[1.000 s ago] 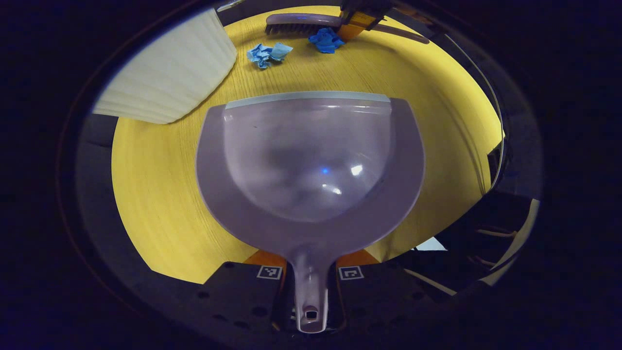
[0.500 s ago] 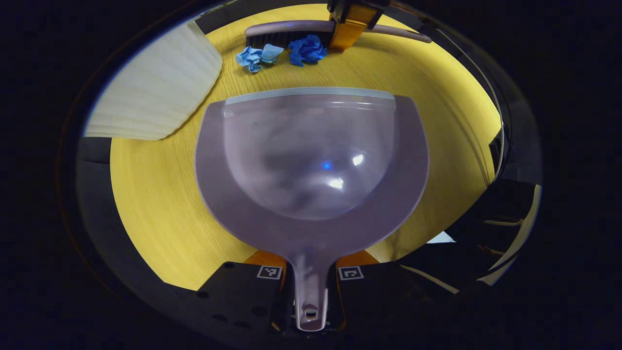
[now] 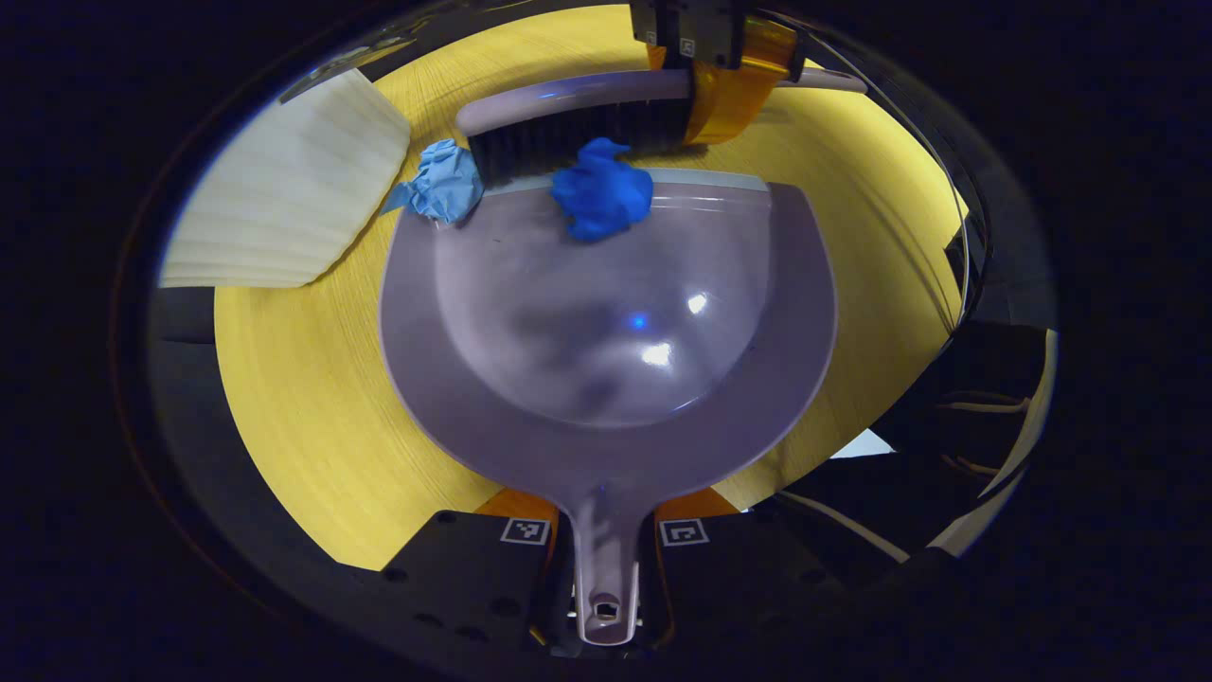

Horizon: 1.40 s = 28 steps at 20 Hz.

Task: Pick up the small broom and dustpan from the desktop, sweep the trash into the dustpan with the broom, and then empty the trash into the garbage bin.

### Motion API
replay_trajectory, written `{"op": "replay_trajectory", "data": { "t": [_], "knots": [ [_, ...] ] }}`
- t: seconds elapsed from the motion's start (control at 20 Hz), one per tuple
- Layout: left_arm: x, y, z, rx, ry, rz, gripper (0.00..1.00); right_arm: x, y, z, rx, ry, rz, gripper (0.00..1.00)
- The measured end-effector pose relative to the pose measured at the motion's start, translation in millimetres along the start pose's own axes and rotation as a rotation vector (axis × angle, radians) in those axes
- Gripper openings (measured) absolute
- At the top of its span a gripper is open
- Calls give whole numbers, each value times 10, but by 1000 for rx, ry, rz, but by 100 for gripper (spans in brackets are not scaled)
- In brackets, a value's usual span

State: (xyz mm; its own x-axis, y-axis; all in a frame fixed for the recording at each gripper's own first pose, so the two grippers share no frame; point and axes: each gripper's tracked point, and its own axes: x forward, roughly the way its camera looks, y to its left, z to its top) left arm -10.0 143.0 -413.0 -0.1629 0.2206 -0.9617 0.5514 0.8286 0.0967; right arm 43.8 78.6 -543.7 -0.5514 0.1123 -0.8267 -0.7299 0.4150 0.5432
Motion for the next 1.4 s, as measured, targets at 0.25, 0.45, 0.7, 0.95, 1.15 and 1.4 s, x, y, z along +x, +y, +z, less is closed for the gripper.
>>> {"op": "replay_trajectory", "data": {
  "t": [0.25,0.45,0.7,0.95,1.15,1.4],
  "knots": [
    [13,25,0,26,-7,10,27,-56,45,-54,-17,-20,31,27],
    [1,45,-7,42,5,25,25,-189,-215,105,112,-126,-25,26],
    [-38,53,-24,47,47,41,25,-152,-418,176,162,-95,-120,26],
    [-27,19,-48,38,70,45,26,-195,-465,218,106,-99,-141,27],
    [-94,33,-102,12,120,53,26,-249,-376,-1,-12,-21,-54,26],
    [-108,12,-90,3,118,53,26,-442,-744,329,145,-176,-95,26]
  ]
}}
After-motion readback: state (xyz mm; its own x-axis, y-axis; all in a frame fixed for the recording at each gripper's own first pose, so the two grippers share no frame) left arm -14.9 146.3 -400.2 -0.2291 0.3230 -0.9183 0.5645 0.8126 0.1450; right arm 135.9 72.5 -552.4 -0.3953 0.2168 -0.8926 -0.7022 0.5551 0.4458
